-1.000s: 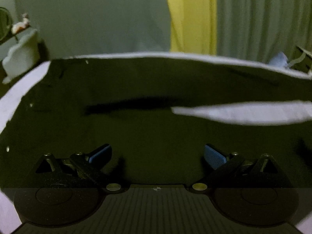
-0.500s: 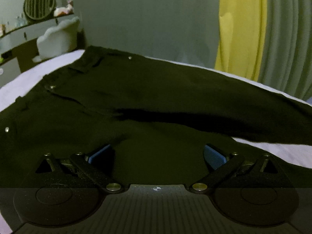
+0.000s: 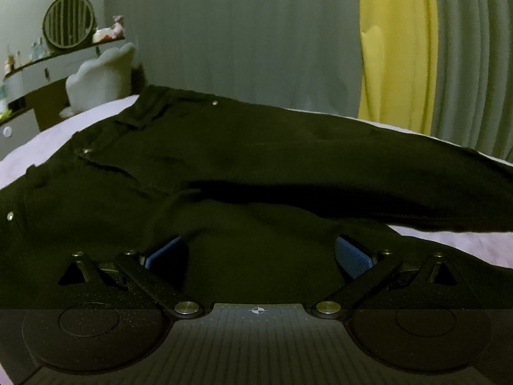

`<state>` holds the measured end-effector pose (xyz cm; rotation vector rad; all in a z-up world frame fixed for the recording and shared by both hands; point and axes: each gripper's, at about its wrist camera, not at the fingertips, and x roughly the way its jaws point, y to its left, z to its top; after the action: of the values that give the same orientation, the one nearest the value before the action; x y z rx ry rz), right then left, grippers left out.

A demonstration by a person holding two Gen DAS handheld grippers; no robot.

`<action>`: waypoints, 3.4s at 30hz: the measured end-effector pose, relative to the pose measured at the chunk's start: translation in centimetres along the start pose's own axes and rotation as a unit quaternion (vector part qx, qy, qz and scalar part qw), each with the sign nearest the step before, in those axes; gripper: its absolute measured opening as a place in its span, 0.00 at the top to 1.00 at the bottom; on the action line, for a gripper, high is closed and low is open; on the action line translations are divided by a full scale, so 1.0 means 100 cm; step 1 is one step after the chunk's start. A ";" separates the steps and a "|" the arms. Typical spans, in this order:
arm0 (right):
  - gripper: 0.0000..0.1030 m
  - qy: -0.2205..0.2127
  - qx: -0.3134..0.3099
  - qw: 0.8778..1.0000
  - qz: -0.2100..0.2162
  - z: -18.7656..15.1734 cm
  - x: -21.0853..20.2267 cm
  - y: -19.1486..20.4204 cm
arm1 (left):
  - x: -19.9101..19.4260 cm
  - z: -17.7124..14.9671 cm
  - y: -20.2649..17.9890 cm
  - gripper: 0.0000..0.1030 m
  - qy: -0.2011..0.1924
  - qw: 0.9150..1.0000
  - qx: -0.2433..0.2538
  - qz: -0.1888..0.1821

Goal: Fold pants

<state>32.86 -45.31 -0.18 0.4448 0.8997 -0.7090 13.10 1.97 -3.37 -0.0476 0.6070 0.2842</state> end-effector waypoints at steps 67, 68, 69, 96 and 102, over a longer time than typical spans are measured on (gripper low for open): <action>0.94 -0.186 0.386 0.837 0.339 -0.147 -0.112 -0.299 | 0.011 0.098 -0.024 0.92 0.040 0.949 -0.224 -0.220; 0.94 -0.195 0.382 0.840 0.332 -0.146 -0.116 -0.301 | -0.002 0.083 -0.019 0.92 0.041 0.951 -0.220 -0.211; 0.94 -0.201 0.379 0.843 0.325 -0.142 -0.117 -0.302 | -0.014 0.064 -0.012 0.92 0.052 0.951 -0.228 -0.201; 0.71 -0.110 0.381 0.878 0.269 -0.155 -0.097 -0.291 | -0.014 0.005 0.166 0.27 0.058 0.896 -0.438 -0.051; 0.65 -0.116 0.337 0.891 0.280 -0.156 -0.093 -0.278 | 0.011 -0.012 0.190 0.27 0.058 0.841 -0.527 -0.110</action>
<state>0.34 -51.40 -2.80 1.1606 0.2371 -0.5034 8.02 20.36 -4.21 -1.2053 0.4958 0.3646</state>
